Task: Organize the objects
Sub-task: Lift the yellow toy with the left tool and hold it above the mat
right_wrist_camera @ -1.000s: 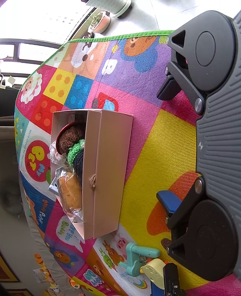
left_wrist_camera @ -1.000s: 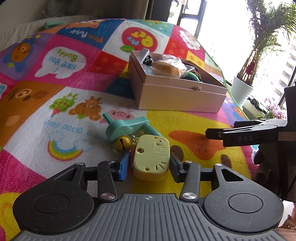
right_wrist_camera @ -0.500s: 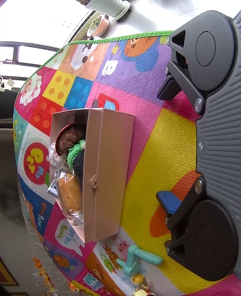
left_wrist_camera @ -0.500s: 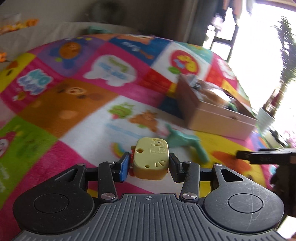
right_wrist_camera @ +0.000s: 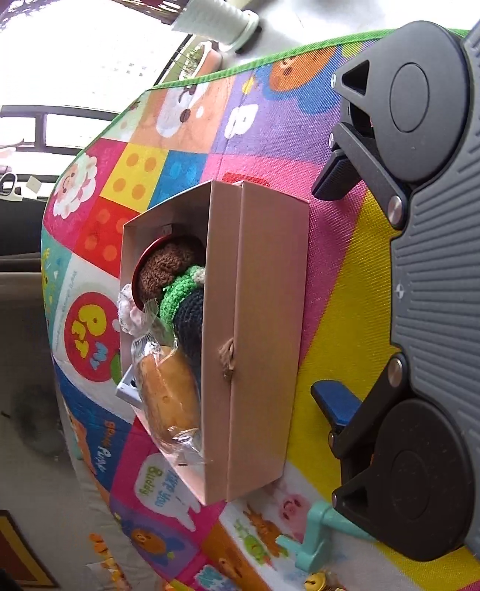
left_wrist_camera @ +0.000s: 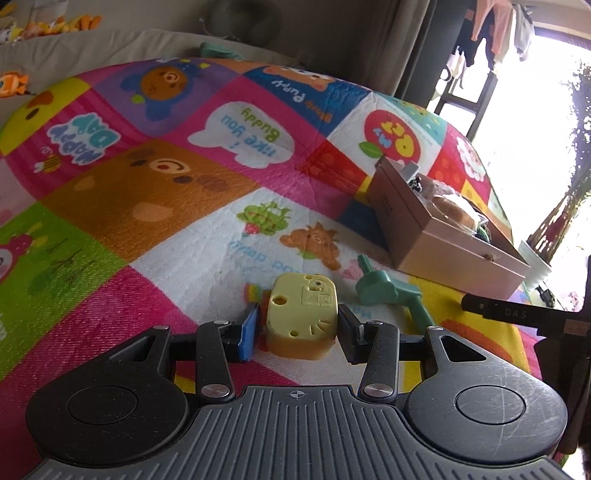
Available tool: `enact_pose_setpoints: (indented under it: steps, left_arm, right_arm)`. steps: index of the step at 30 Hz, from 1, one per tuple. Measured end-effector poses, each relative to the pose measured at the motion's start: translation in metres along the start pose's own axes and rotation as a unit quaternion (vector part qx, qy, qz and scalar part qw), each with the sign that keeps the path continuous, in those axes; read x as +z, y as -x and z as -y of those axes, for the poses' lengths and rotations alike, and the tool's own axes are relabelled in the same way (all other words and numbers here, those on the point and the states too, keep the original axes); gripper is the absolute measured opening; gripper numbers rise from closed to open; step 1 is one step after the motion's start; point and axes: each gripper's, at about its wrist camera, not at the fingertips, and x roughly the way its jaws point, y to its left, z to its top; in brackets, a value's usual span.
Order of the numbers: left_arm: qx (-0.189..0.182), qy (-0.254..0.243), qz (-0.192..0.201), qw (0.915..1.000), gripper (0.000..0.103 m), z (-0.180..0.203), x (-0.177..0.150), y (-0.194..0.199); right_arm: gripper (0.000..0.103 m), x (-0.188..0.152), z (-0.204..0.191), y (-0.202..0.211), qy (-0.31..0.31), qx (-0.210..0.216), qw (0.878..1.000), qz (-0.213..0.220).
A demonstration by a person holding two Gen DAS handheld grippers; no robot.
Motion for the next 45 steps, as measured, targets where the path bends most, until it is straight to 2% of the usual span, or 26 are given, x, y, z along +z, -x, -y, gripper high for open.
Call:
enact_pose_setpoints:
  steps: [7,20,45]
  left_arm:
    - [-0.006,-0.009,-0.003,0.9999,0.049,0.0046,-0.0001,-0.0023]
    - [-0.021,0.014,0.000,0.9997,0.049,-0.0022,-0.0006,-0.0026]
    - [-0.017,0.010,0.001,0.9998,0.049,-0.0010,-0.0012,-0.0022]
  right_arm:
    - [0.103,-0.0017,0.0010,0.0025,-0.002,0.001,1.000,0.000]
    - [0.103,-0.0016,0.0009,0.0025,-0.002,0.001,1.000,0.000]
    - [0.103,-0.0017,0.0008,0.0040,-0.003,0.002,1.000,0.000]
